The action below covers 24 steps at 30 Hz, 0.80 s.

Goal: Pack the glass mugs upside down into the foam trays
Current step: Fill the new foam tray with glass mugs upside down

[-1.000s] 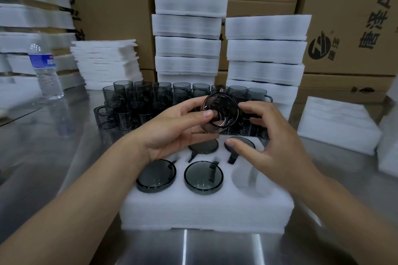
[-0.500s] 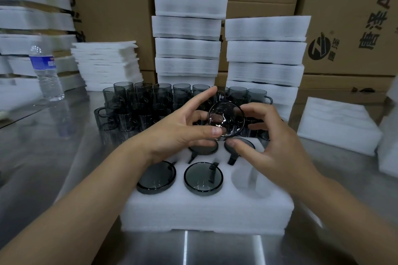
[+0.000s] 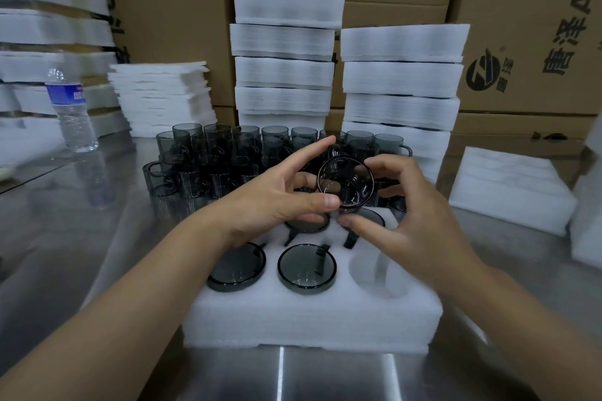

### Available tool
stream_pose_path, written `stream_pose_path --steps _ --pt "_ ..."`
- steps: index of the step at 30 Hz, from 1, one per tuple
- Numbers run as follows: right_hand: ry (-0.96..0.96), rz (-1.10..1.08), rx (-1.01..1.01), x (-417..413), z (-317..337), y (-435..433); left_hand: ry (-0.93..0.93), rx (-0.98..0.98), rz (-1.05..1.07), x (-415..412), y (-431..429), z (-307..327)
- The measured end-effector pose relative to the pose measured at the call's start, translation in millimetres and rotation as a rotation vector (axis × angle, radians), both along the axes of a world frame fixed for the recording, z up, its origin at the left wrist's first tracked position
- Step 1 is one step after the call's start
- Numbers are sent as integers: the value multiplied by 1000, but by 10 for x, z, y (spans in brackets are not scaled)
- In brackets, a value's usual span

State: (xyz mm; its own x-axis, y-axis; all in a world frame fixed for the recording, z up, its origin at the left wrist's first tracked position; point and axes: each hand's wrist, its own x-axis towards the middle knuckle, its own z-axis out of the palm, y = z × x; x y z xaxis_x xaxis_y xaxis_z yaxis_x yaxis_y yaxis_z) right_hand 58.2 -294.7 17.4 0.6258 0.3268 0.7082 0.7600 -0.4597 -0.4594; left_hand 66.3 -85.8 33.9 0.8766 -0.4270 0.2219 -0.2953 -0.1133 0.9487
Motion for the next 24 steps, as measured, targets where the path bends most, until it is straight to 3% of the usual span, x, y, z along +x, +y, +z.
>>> stream_pose_path --steps 24 --pt "91 -15 55 31 -31 -10 34 50 3 6 -6 -6"
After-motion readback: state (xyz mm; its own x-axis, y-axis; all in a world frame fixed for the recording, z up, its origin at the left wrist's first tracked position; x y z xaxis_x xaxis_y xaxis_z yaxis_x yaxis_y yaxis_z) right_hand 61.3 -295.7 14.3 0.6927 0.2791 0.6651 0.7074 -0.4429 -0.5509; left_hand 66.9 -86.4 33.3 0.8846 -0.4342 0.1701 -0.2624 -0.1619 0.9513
